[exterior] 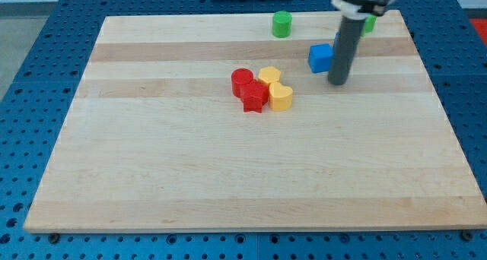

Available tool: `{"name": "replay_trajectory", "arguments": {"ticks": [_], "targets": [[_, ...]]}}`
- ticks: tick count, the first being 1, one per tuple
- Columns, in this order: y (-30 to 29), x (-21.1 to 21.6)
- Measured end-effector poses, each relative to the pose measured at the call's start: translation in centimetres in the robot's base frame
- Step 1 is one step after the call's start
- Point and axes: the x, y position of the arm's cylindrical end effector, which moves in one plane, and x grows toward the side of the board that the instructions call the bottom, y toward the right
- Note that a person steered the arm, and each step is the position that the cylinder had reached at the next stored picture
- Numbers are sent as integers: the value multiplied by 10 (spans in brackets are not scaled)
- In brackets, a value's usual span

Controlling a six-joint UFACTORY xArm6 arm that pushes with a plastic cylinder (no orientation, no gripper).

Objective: Move the blue blocks to the bottom of the green star

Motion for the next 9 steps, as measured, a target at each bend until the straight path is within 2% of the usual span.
{"name": "replay_trajectory", "arguments": {"ticks": [2,3,6,9], "targets": [[-64,-14],[-62,-37],[6,-42],[58,-82]]}}
